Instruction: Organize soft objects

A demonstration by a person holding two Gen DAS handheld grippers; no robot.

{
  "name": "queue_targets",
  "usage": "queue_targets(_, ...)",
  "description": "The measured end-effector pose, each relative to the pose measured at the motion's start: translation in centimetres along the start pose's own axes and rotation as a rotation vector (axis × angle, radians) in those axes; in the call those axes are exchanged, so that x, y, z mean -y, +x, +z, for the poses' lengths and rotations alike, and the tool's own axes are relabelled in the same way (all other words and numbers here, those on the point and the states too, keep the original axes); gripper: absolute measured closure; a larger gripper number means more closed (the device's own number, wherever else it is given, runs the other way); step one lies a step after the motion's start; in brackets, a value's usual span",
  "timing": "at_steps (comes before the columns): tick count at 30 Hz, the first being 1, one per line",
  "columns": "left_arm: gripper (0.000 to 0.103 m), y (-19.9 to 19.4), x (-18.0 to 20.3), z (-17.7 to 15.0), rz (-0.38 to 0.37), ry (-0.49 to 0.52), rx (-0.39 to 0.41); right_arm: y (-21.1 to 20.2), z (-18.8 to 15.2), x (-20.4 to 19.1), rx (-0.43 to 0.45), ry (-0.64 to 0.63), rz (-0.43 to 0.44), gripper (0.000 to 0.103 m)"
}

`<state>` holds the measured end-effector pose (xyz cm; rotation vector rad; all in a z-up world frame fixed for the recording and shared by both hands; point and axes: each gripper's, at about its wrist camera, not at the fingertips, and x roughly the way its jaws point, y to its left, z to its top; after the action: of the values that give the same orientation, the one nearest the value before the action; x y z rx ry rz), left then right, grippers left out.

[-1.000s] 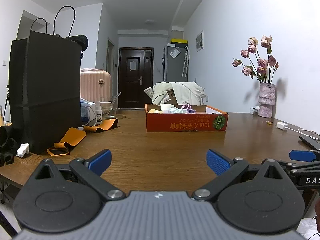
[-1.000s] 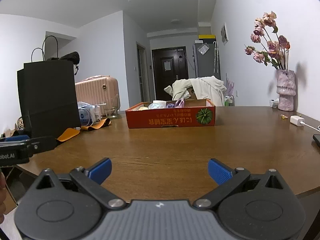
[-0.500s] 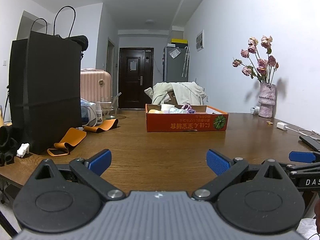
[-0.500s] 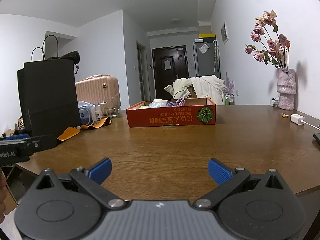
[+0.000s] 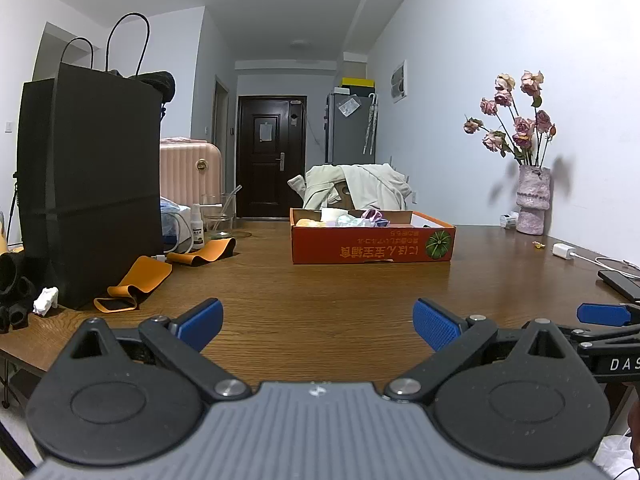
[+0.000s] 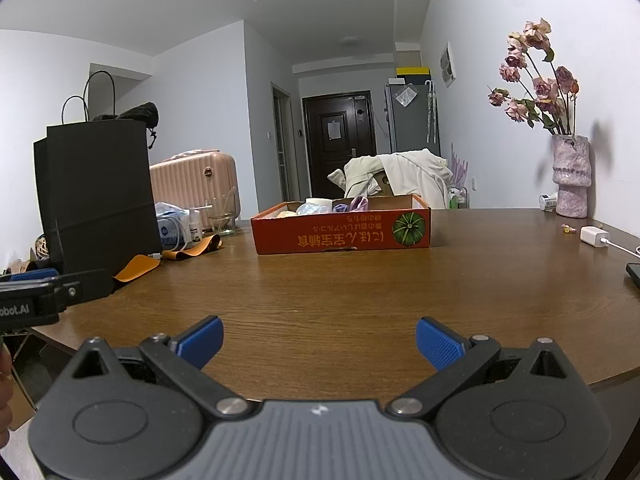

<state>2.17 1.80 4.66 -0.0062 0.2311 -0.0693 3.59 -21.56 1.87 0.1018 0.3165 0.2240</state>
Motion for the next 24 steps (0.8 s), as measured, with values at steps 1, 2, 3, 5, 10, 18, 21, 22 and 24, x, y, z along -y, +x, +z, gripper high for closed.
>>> queue_targets(1,0.0,0.0,0.02,0.01,0.001,0.0,0.0,-0.03,0.0,0.01,0.001,0.0,-0.001,0.0)
queue_targets(2,0.0,-0.04,0.0,-0.02,0.0,0.001,0.001,-0.03,0.0,0.01,0.001,0.001,-0.001,0.0)
queue_targets(3,0.0,-0.03,0.0,-0.01,0.0,0.0,0.001,-0.03,0.0,0.02,0.001,0.0,0.0,0.0)
queue_targets(5,0.0,-0.03,0.01,-0.02,0.0,0.0,0.0,0.01,-0.02,0.01,-0.001,0.001,-0.002,0.0)
queue_targets(10,0.0,-0.04,0.02,-0.01,-0.001,0.0,0.001,0.02,-0.03,-0.02,-0.003,0.001,-0.003,0.0)
queue_targets(18,0.0,-0.02,0.0,-0.03,0.0,0.001,0.0,-0.02,-0.1,-0.01,-0.007,0.0,-0.003,0.0)
queue_targets(21,0.0,0.0,0.0,-0.03,0.001,0.001,0.0,-0.17,-0.09,-0.04,-0.002,-0.002,-0.004,0.0)
queue_targets(22,0.0,-0.02,0.0,-0.03,0.001,0.002,0.0,-0.22,-0.06,-0.04,0.001,-0.003,-0.005,0.0)
queue_targets(24,0.0,-0.01,-0.01,-0.03,0.001,0.001,0.0,-0.28,-0.05,-0.03,0.005,-0.003,-0.007,0.0)
